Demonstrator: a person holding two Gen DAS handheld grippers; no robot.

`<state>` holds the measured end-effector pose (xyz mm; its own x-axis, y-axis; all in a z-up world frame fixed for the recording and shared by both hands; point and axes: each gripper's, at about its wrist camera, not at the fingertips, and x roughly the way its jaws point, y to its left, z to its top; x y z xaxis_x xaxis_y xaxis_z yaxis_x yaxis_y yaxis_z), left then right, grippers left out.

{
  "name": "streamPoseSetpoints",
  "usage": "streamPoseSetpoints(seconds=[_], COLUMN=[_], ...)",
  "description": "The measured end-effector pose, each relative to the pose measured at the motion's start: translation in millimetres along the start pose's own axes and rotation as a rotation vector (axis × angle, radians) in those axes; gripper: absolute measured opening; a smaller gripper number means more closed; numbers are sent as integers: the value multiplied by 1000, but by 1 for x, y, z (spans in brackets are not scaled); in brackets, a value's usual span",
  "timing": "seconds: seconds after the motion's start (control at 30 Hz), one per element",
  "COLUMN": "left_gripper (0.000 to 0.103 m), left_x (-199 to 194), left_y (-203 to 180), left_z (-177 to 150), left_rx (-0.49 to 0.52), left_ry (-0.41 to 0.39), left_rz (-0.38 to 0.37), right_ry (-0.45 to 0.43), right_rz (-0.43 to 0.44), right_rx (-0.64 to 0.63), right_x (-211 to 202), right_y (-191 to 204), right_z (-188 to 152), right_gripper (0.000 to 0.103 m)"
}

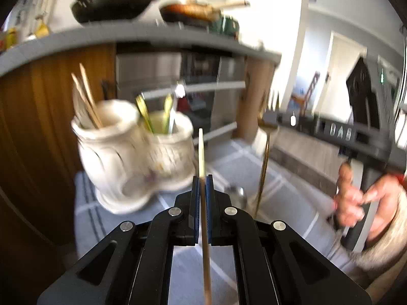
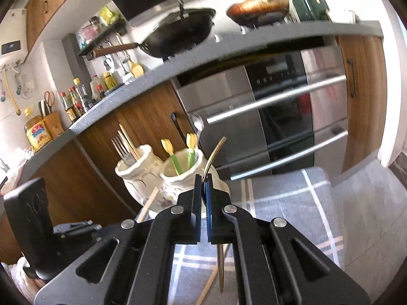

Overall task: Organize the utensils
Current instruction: 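Lift the chopstick with the left tool while the right tool lifts the gold fork toward the holder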

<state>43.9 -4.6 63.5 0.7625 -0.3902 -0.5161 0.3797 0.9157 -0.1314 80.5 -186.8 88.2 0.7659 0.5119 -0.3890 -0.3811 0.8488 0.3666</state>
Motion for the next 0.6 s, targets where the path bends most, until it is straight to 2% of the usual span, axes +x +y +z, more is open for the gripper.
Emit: streamPoseSetpoints(seconds=[0.17, 0.37, 0.43, 0.6], left_gripper=[5, 5, 5, 5], left_x=[-30, -50, -52, -29], left_y=[20, 46, 55, 75], left_z=[24, 73, 86, 116], left_rx=[-17, -36, -44, -51], left_ry=[-168, -345, -391, -444], left_rz=[47, 97, 122, 183], right_ry=[-49, -82, -92, -109], right_rz=[-17, -2, 5, 46], right_rx=[-64, -88, -84, -57], right_x=[-6, 4, 7, 22], right_y=[19, 36, 39, 47], right_z=[16, 49, 58, 87], right_gripper=[3, 3, 3, 3])
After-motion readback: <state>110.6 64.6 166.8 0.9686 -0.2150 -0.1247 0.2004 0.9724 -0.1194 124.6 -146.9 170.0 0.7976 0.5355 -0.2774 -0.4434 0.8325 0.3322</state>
